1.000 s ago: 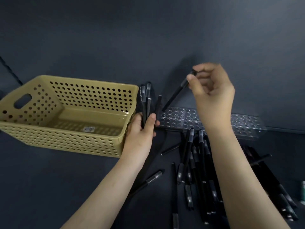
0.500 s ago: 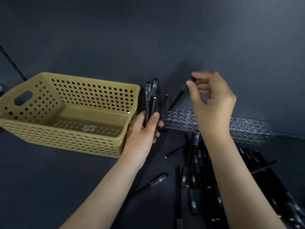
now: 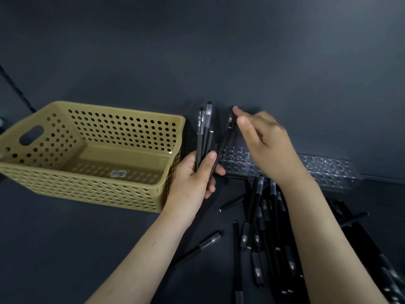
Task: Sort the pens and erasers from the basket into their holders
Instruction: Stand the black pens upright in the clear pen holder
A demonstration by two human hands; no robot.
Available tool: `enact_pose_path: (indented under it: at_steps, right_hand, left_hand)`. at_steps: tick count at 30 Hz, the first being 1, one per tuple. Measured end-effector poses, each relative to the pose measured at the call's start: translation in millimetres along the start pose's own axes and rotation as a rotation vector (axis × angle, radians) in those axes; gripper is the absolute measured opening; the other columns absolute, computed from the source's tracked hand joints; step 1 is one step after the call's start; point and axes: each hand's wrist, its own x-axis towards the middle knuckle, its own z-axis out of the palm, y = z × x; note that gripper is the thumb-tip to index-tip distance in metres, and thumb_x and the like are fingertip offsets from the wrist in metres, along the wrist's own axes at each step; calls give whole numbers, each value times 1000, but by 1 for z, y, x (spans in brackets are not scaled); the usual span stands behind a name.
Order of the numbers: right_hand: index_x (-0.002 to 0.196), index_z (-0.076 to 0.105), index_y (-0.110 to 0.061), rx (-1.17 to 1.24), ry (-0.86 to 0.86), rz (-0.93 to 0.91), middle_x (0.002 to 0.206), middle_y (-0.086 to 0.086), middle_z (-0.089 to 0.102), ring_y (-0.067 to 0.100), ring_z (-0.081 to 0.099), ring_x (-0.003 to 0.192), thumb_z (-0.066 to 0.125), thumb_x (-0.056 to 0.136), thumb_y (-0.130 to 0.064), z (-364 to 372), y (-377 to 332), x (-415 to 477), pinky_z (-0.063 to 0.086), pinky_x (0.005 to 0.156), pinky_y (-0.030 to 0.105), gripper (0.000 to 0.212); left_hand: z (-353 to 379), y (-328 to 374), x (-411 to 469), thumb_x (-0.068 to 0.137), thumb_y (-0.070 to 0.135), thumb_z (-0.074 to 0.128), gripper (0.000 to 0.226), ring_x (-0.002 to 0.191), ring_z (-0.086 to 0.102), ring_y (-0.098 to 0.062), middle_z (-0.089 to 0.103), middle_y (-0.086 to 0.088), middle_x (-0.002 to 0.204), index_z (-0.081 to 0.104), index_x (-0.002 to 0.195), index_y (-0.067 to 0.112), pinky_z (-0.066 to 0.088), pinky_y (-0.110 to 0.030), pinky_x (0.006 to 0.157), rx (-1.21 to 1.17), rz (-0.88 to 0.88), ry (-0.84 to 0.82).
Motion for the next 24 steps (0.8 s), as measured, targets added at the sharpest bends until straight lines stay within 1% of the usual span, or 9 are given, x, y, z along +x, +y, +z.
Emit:
enact_pose_path:
  at_steps: [3, 6, 8, 11, 13, 17, 19, 21, 24]
  right_hand:
    - [125, 62, -30, 217, 40, 75, 97, -6, 65, 4, 61, 90, 49, 100, -36, -7, -11, 0, 45, 86, 16, 30]
    - [104, 70, -28, 373, -34, 111, 87, -19, 70, -4, 63, 81, 58, 96, -26, -20, -19, 1, 49, 74, 13, 15]
    - [99, 72, -26, 439, -91, 132, 86, -14, 71, -1, 64, 77, 63, 92, -19, -26, -20, -1, 52, 68, 16, 13]
    - [94, 70, -20, 522, -72, 188, 88, 2, 72, 5, 65, 72, 67, 88, -11, -32, -18, -1, 52, 64, 20, 11]
    - [92, 68, -16, 570, 3, 225, 84, 5, 71, 7, 64, 68, 67, 88, -8, -35, -16, 1, 51, 62, 20, 9]
    - [90, 64, -12, 713, 306, 252, 74, 3, 64, 10, 62, 60, 63, 90, -2, -45, -7, 3, 52, 60, 21, 10]
    - [88, 63, -13, 722, 359, 252, 74, 3, 63, 11, 63, 60, 63, 90, -3, -50, -4, 4, 53, 62, 21, 10]
    - [89, 63, -14, 679, 315, 260, 75, 2, 63, 11, 64, 62, 64, 90, -4, -56, -1, 2, 54, 64, 23, 10]
    - [87, 68, -16, 346, 119, 247, 80, -3, 67, 9, 63, 72, 71, 86, -12, -72, 7, -4, 52, 74, 26, 5]
  left_hand:
    - [1, 4, 0, 96, 27, 52, 20, 44, 43, -8, 65, 2, 67, 60, 101, 8, 31, -19, 39, -38, 9, -13]
    - [4, 9, 0, 96, 24, 53, 20, 43, 42, -9, 64, 0, 65, 60, 100, 5, 30, -18, 37, -106, 24, -33]
    - [8, 12, -1, 95, 24, 54, 22, 43, 41, -10, 63, -1, 65, 61, 100, 3, 29, -18, 37, -136, 28, -63]
    - [14, 17, 0, 94, 25, 55, 20, 44, 42, -10, 64, -3, 67, 63, 97, 8, 30, -19, 37, -116, 46, -131]
    - [16, 19, 4, 94, 25, 55, 18, 45, 43, -11, 65, -4, 69, 62, 96, 9, 30, -20, 38, -73, 55, -159]
    - [15, 19, 9, 93, 26, 57, 18, 45, 43, -10, 68, -5, 73, 60, 97, 9, 31, -20, 40, -21, 55, -163]
    - [14, 18, 10, 91, 26, 59, 17, 46, 43, -9, 68, -4, 73, 60, 96, 10, 30, -19, 40, -34, 45, -161]
    - [14, 18, 10, 91, 23, 60, 12, 47, 42, -8, 66, -2, 72, 60, 94, 12, 31, -17, 41, -70, 27, -144]
    - [13, 16, 10, 90, 17, 63, 4, 49, 41, -6, 65, 1, 70, 60, 90, 14, 30, -17, 41, -133, 14, -80]
